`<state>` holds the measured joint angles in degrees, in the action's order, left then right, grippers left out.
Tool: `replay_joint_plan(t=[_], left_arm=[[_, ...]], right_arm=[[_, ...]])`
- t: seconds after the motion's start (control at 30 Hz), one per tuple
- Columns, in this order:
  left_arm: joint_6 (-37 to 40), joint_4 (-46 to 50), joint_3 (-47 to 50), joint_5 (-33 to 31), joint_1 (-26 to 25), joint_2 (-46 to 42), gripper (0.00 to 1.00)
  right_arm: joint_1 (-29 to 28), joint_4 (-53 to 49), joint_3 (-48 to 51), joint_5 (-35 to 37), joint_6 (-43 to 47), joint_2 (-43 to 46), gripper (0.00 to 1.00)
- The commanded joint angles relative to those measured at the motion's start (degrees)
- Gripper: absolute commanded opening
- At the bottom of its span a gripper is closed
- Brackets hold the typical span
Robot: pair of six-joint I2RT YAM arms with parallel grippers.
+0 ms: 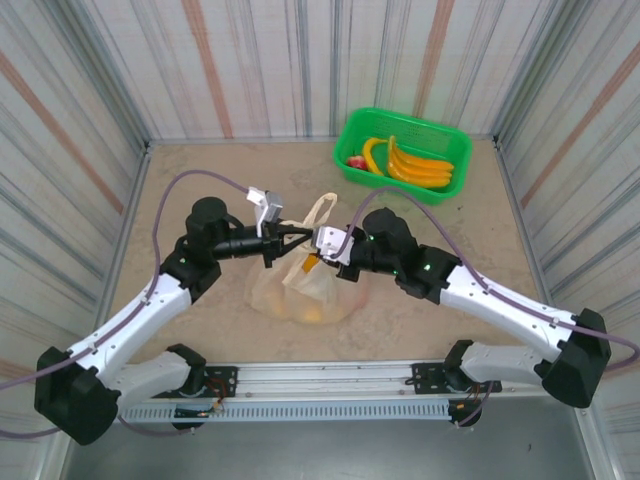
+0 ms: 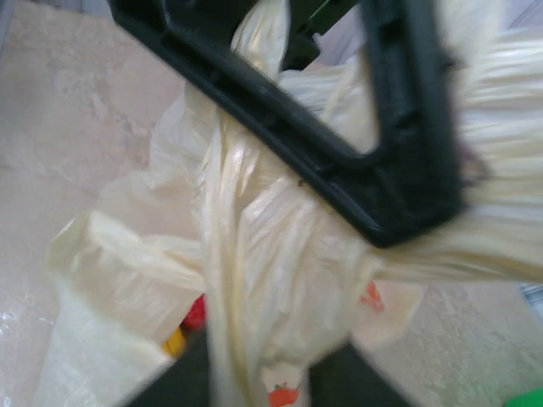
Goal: Place the fake fruits into the plastic bag and tie a complex knot
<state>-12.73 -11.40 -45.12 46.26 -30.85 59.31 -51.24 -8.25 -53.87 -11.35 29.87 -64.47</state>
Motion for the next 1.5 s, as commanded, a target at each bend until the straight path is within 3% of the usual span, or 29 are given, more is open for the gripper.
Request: replay_joint_plan(t=[0.0, 0.03, 0.17, 0.3, 0.43, 0.6, 0.77, 0.8, 0.9, 1.1, 1.27, 1.47], left_arm=[[2.0, -1.9, 0.6, -2.2, -0.2, -2.4, 0.00], [2.4, -2.3, 0.7, -2.1, -0.1, -2.8, 0.00], [3.7, -2.0, 1.1, -2.0, -0.3, -3.3, 0.00], [5.8, -0.7, 1.4, -2.3, -1.3, -3.6, 0.00], [7.2, 0.4, 1.4, -3.1, -2.0, -4.1, 0.00], [7.6, 0.7, 1.7, -4.0, -2.0, -4.4, 0.00], [8.3, 1.2, 2.2, -4.7, -2.1, -5.0, 0.00], [8.4, 1.3, 2.2, -4.7, -2.1, -5.1, 0.00], [8.7, 1.8, 2.2, -5.3, -2.2, -5.1, 0.00], [7.9, 2.9, 1.8, -8.0, -2.2, -4.1, 0.00], [7.2, 2.9, 1.7, -8.0, -2.1, -2.8, 0.00], [6.6, 3.0, 1.2, -8.4, -2.1, -1.8, 0.00]], right_arm=[[1.5, 2.2, 1.2, -4.7, -5.1, 6.8, 0.49], [2.6, 3.9, 2.0, -6.2, -8.6, 9.5, 0.57], [7.5, 8.1, 0.6, -9.6, -21.6, 13.1, 0.68], [9.7, 4.3, -7.1, -9.3, -29.6, 8.6, 0.70], [10.3, 0.8, -14.0, -13.6, -33.2, 2.7, 0.67], [10.1, -3.1, -18.1, -14.3, -35.6, -0.8, 0.51], [10.6, -3.9, -16.6, -14.5, -36.6, 0.3, 0.48], [10.8, -3.8, -16.4, -14.9, -37.0, 0.4, 0.41], [10.7, -2.9, -16.4, -16.2, -37.8, 0.8, 0.00], [7.3, 1.3, -10.4, -18.5, -36.8, 8.2, 0.00], [2.6, 4.8, -0.7, -12.9, -34.7, 15.1, 0.00], [-2.4, 10.1, 5.9, -18.3, -31.9, 16.3, 0.00]])
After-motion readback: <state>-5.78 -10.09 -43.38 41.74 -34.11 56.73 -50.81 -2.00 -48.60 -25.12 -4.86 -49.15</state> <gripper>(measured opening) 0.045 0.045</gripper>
